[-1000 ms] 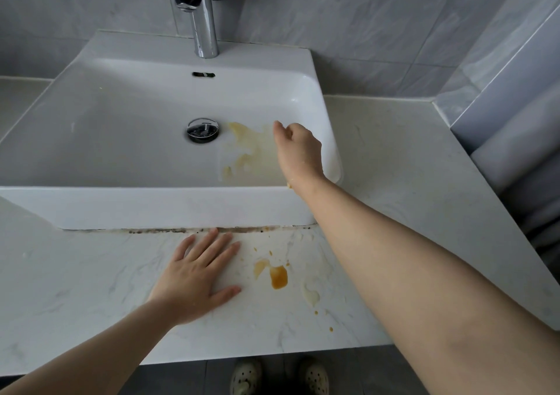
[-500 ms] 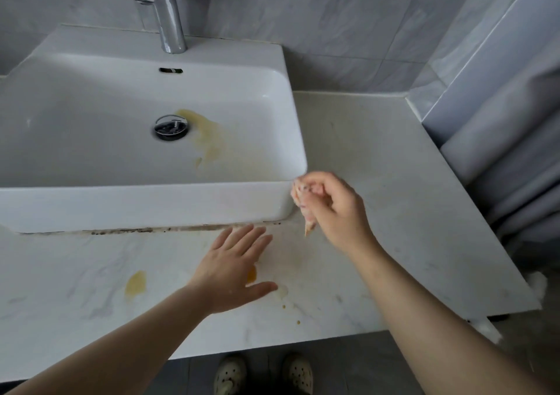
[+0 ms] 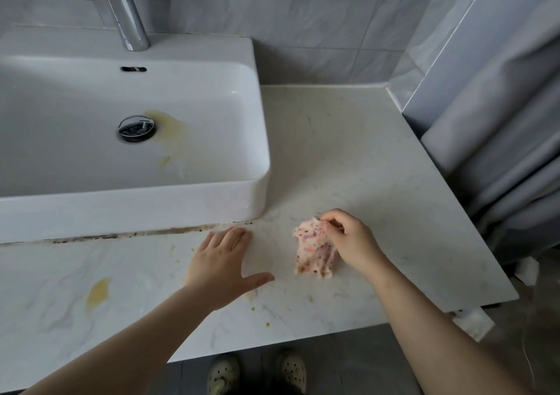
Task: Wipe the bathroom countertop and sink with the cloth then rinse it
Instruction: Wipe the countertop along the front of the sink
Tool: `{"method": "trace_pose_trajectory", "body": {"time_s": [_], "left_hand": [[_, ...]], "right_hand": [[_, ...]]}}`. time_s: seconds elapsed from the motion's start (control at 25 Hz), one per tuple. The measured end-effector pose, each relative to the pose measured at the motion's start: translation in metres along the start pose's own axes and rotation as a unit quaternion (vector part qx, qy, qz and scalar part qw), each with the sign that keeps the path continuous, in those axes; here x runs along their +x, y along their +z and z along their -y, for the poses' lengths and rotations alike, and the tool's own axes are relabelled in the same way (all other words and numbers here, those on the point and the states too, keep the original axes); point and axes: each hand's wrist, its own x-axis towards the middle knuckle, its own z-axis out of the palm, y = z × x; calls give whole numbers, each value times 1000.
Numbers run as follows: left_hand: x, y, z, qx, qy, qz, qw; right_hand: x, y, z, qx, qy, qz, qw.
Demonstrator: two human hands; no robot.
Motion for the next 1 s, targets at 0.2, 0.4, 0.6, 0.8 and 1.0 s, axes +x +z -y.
{"method": "trace_pose_trajectory", "body": {"time_s": [0.2,0.4,0.6,0.8,1.0], "left_hand": [[1,-4,-7,-12,-16,-3,1000],[0,2,-7,-5,-25,-3,1000],[-2,13,-2,15,-19,-32,999],[-1,12,8,14,6,-34,999],[-7,6,31,48,38,6,998]], "right_hand": [[-3,-10,15,173,-2,49,984],[1,-16,-14,-249,-69,-124,958],[-20,21,-32,-299,-96,-144,938],[-24,36,-58,-392,-194,-41,898],[-18,55,-34,-358,-88,-76,926]]}}
